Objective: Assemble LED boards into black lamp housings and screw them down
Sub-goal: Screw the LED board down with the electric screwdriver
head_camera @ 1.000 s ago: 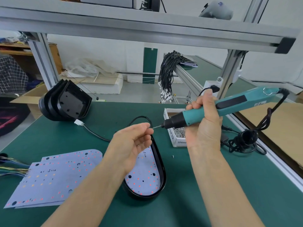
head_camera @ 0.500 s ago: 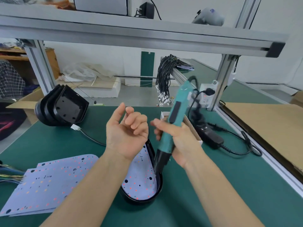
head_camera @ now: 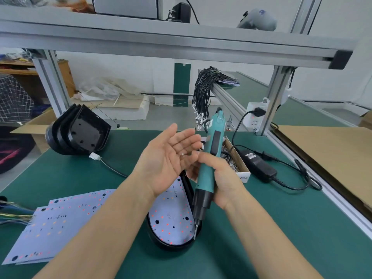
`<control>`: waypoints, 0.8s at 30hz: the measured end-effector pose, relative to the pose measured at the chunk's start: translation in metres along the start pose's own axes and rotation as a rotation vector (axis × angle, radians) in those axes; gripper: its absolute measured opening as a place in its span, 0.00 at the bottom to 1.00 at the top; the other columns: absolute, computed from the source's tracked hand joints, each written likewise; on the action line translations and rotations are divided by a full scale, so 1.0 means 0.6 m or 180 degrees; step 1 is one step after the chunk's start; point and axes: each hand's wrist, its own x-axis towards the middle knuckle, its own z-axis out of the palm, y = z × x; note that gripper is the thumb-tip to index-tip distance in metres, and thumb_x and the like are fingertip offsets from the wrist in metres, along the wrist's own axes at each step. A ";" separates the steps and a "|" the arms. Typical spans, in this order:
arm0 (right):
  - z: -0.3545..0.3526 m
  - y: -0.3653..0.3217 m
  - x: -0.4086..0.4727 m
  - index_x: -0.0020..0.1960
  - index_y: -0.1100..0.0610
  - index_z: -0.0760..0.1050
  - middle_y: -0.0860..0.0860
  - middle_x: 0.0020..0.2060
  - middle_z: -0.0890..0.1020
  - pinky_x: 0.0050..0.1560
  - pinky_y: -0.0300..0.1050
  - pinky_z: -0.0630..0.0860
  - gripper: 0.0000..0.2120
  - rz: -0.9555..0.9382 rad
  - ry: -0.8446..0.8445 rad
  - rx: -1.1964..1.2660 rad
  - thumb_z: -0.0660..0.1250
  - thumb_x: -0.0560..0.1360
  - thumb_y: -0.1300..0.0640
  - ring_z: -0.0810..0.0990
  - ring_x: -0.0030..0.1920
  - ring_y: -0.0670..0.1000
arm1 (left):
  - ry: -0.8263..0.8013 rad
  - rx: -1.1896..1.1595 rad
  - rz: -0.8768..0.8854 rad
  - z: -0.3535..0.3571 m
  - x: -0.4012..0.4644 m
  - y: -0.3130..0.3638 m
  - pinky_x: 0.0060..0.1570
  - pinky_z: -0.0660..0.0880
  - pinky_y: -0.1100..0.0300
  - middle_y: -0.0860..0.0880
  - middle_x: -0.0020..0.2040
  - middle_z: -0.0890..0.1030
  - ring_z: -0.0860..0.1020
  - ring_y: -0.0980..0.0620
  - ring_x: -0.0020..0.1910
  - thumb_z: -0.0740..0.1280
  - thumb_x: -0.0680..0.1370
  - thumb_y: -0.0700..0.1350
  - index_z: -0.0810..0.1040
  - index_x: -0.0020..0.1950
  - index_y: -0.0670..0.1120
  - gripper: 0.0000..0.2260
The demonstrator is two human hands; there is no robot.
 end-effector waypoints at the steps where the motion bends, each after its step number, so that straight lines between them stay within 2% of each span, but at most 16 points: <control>1: -0.002 0.002 0.002 0.40 0.58 0.77 0.54 0.36 0.80 0.37 0.41 0.77 0.06 0.0002 0.0031 -0.0018 0.65 0.73 0.66 0.78 0.31 0.49 | 0.0042 0.0006 -0.0010 -0.001 0.000 -0.002 0.33 0.81 0.60 0.41 0.46 0.84 0.83 0.48 0.41 0.64 0.73 0.51 0.80 0.52 0.36 0.19; 4: -0.002 0.007 0.007 0.40 0.59 0.79 0.54 0.35 0.81 0.37 0.42 0.76 0.05 -0.0003 0.0095 -0.0089 0.66 0.73 0.65 0.78 0.31 0.49 | 0.0185 -0.0081 -0.0015 -0.006 -0.003 -0.005 0.34 0.81 0.60 0.40 0.49 0.84 0.84 0.47 0.44 0.58 0.80 0.47 0.77 0.56 0.36 0.15; 6: 0.000 0.008 0.009 0.40 0.58 0.79 0.52 0.32 0.80 0.38 0.43 0.75 0.01 0.0019 0.0044 -0.0114 0.70 0.68 0.62 0.78 0.30 0.48 | 0.0281 0.0158 0.0017 -0.005 -0.005 -0.005 0.34 0.81 0.60 0.41 0.52 0.84 0.83 0.47 0.48 0.56 0.82 0.47 0.76 0.59 0.37 0.16; 7: -0.001 0.008 0.009 0.41 0.58 0.79 0.51 0.30 0.80 0.38 0.43 0.75 0.06 0.0019 0.0007 -0.0116 0.72 0.65 0.59 0.78 0.29 0.48 | 0.0335 0.0356 0.0050 -0.002 -0.005 -0.007 0.35 0.81 0.60 0.41 0.54 0.84 0.83 0.47 0.50 0.56 0.82 0.49 0.75 0.61 0.38 0.17; 9: -0.001 0.007 0.010 0.42 0.58 0.78 0.51 0.29 0.80 0.37 0.42 0.75 0.10 0.0054 0.0018 -0.0209 0.73 0.62 0.57 0.78 0.29 0.47 | 0.0458 0.0683 0.0117 0.003 -0.003 -0.011 0.41 0.82 0.58 0.42 0.55 0.83 0.82 0.48 0.53 0.57 0.81 0.53 0.74 0.62 0.39 0.20; 11: 0.000 0.011 0.012 0.44 0.59 0.76 0.52 0.32 0.80 0.35 0.41 0.75 0.08 0.0022 0.0070 -0.0364 0.73 0.66 0.62 0.78 0.29 0.47 | 0.0579 0.0885 0.0129 0.007 -0.004 -0.014 0.51 0.80 0.55 0.43 0.57 0.82 0.81 0.48 0.57 0.56 0.81 0.56 0.73 0.63 0.40 0.21; 13: 0.003 0.017 0.014 0.46 0.59 0.73 0.53 0.33 0.78 0.32 0.39 0.74 0.11 -0.0050 0.0154 -0.0432 0.73 0.68 0.66 0.77 0.29 0.47 | 0.0624 0.1139 0.0125 0.009 -0.004 -0.017 0.57 0.77 0.54 0.45 0.58 0.81 0.79 0.49 0.60 0.55 0.81 0.58 0.72 0.66 0.42 0.23; 15: 0.005 0.023 0.014 0.50 0.59 0.72 0.52 0.33 0.75 0.28 0.37 0.72 0.14 -0.0130 0.0233 -0.0438 0.73 0.68 0.68 0.76 0.28 0.46 | 0.0553 0.1503 0.0149 0.010 -0.006 -0.023 0.57 0.76 0.55 0.48 0.59 0.81 0.79 0.54 0.59 0.54 0.81 0.59 0.70 0.68 0.44 0.24; 17: 0.008 0.027 0.015 0.52 0.59 0.72 0.53 0.33 0.74 0.26 0.36 0.70 0.16 -0.0234 0.0292 -0.0427 0.73 0.68 0.69 0.76 0.27 0.45 | 0.0430 0.1756 0.0148 0.009 -0.009 -0.031 0.54 0.76 0.59 0.55 0.55 0.82 0.81 0.62 0.52 0.54 0.81 0.59 0.71 0.66 0.48 0.20; 19: 0.007 0.030 0.016 0.48 0.60 0.72 0.52 0.31 0.74 0.25 0.35 0.70 0.14 -0.0354 0.0354 -0.0403 0.71 0.68 0.71 0.75 0.25 0.44 | 0.0229 0.1715 0.0044 0.004 -0.010 -0.032 0.51 0.76 0.63 0.59 0.51 0.83 0.81 0.66 0.49 0.55 0.80 0.58 0.72 0.60 0.51 0.16; 21: 0.004 0.028 0.017 0.40 0.60 0.72 0.49 0.27 0.74 0.25 0.33 0.69 0.10 -0.0416 0.0370 -0.0395 0.70 0.68 0.72 0.74 0.24 0.43 | 0.0016 0.1305 -0.0067 0.000 -0.010 -0.023 0.57 0.75 0.60 0.56 0.58 0.82 0.78 0.61 0.59 0.59 0.76 0.58 0.71 0.64 0.50 0.20; 22: 0.002 0.027 0.017 0.36 0.59 0.71 0.47 0.24 0.74 0.25 0.33 0.69 0.12 -0.0435 0.0372 -0.0373 0.69 0.68 0.73 0.73 0.23 0.43 | -0.0022 0.0944 -0.0158 -0.002 -0.009 -0.016 0.61 0.73 0.57 0.52 0.63 0.79 0.76 0.56 0.64 0.60 0.74 0.58 0.69 0.68 0.48 0.25; 24: -0.003 0.021 0.016 0.33 0.57 0.69 0.46 0.23 0.73 0.25 0.33 0.69 0.15 -0.0422 0.0367 -0.0329 0.69 0.68 0.74 0.73 0.23 0.43 | -0.0085 0.0377 -0.0297 -0.006 -0.008 -0.005 0.61 0.73 0.51 0.47 0.67 0.77 0.73 0.50 0.68 0.61 0.72 0.56 0.69 0.69 0.44 0.28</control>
